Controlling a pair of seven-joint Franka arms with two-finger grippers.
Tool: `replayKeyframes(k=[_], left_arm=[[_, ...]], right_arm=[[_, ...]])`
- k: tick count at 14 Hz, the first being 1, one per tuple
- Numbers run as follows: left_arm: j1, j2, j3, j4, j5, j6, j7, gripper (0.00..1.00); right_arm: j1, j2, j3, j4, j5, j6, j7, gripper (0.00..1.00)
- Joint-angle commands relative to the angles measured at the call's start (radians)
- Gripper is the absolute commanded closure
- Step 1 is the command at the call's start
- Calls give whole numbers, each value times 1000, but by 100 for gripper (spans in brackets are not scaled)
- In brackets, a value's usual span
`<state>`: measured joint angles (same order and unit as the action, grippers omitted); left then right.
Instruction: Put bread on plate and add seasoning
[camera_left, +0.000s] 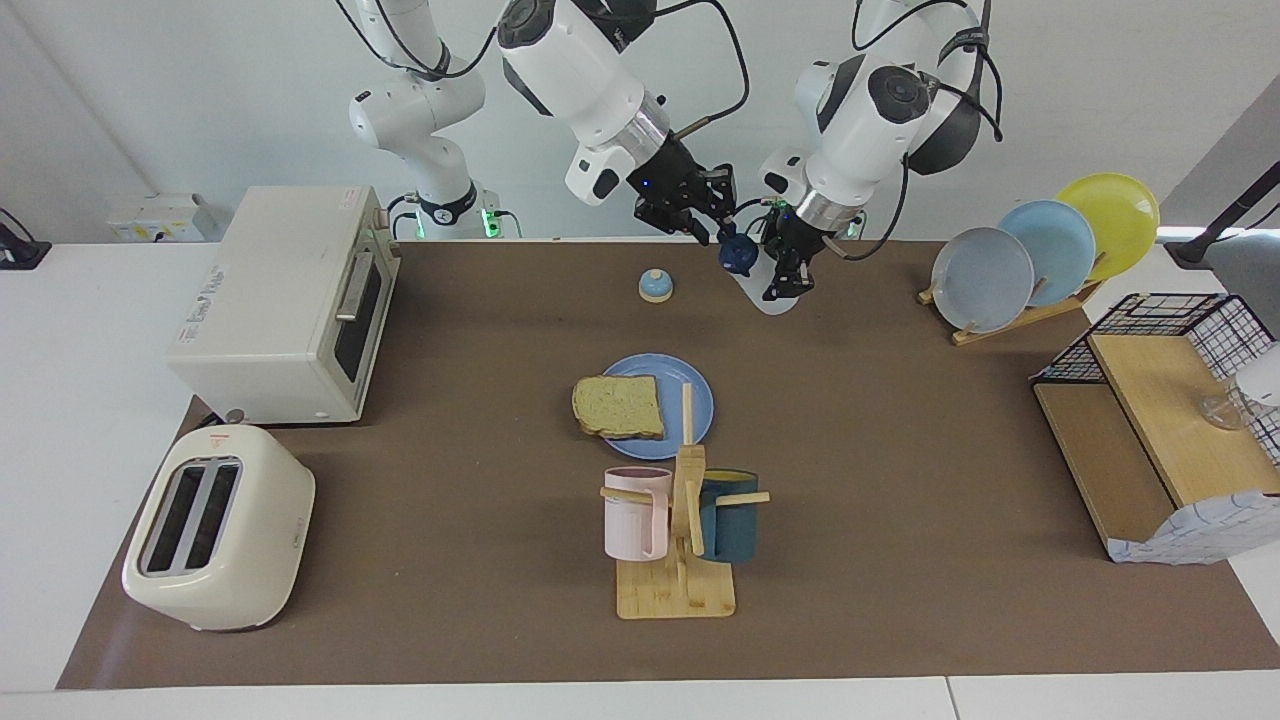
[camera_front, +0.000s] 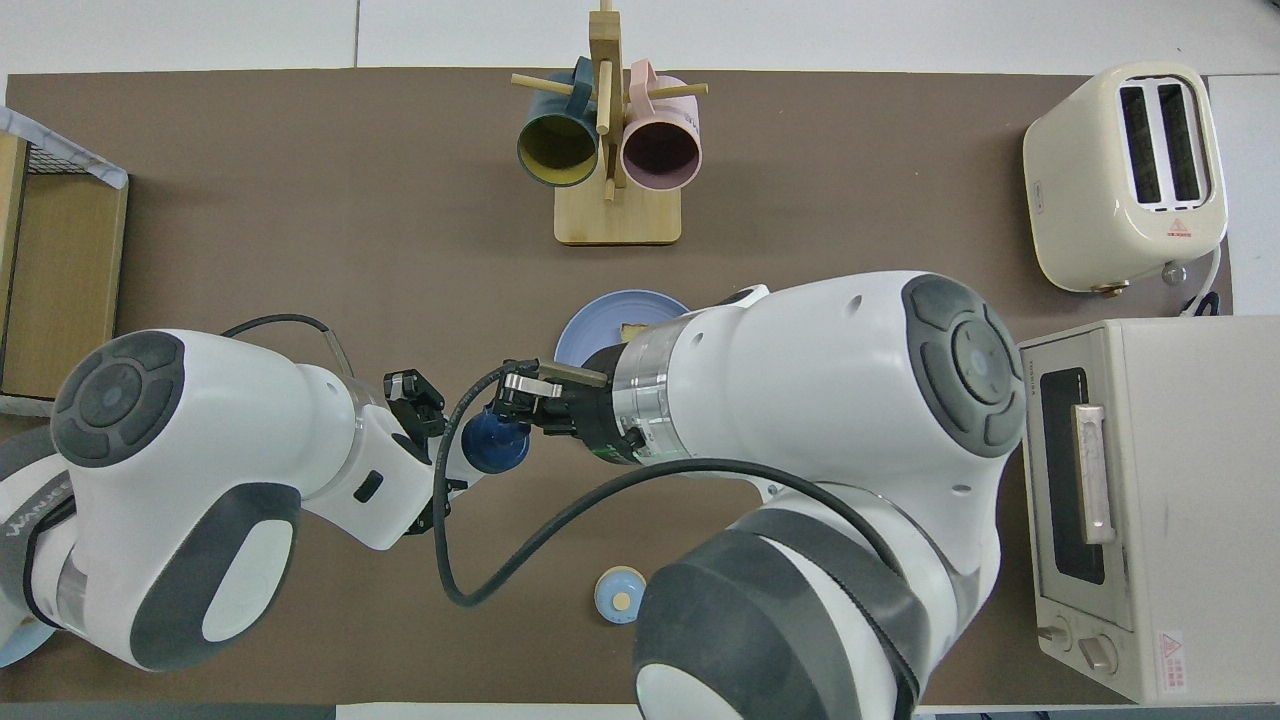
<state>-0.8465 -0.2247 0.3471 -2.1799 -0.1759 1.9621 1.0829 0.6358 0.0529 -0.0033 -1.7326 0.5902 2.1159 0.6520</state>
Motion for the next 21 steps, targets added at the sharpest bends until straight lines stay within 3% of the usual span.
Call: replayKeyframes(k=[1, 7, 10, 21], left_arm=[[-5, -36, 0, -35, 19, 21, 3, 100], [-3, -36, 0, -35, 19, 23, 0, 100], [-3, -36, 0, -34, 19, 24, -3, 100], [-3, -36, 0, -34, 19, 15, -1, 100]], right_arm=[[16, -1, 5, -15, -21, 30, 12, 64], [18, -1, 5, -15, -21, 41, 21, 72], [16, -1, 5, -15, -21, 38, 20, 100], [-22, 4, 2, -12, 53, 73, 95, 100]])
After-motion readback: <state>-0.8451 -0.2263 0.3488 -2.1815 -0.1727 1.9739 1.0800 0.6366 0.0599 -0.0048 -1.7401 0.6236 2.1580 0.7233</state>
